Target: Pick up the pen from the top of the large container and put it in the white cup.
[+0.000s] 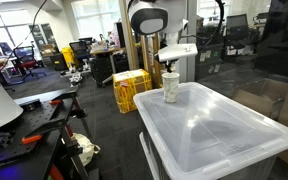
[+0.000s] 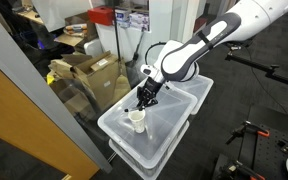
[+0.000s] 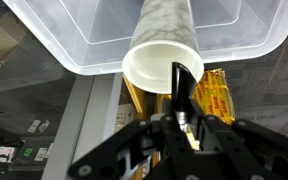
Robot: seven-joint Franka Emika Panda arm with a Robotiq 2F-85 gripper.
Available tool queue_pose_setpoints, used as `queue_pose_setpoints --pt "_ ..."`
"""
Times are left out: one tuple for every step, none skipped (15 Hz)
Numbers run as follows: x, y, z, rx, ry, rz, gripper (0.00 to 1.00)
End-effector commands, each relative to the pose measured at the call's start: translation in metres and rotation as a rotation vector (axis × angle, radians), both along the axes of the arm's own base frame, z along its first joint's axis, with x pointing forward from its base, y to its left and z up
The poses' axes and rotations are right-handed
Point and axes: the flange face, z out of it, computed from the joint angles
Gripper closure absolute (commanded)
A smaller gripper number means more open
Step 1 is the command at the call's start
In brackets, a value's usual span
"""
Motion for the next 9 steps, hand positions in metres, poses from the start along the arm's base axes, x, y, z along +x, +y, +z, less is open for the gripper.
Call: queue_pose_setpoints --pt "0.001 -0.0001 0.0029 0.015 -0.017 0.087 0.95" --pt "0.0011 0.0002 0.0026 0.015 -0.021 0.105 0.95" --pt "0.0013 0.0002 0.0024 0.011 -0.029 0.124 0.95" --pt "0.0014 0.0003 0.0022 0.009 -0.038 0.148 0.95" --pt "0.0016 0.0005 0.0019 0.006 -0.043 0.167 0.95" --pt "0.0024 0.0005 0.0016 0.006 -0.05 0.188 0.95" --pt "0.0032 0.0007 0.0014 0.007 -0.054 0.209 0.95" --pt "0.0043 0.0008 0.0015 0.006 -0.062 0.23 0.95" --pt "0.0053 0.0006 0.0015 0.005 -0.065 0.248 0.95"
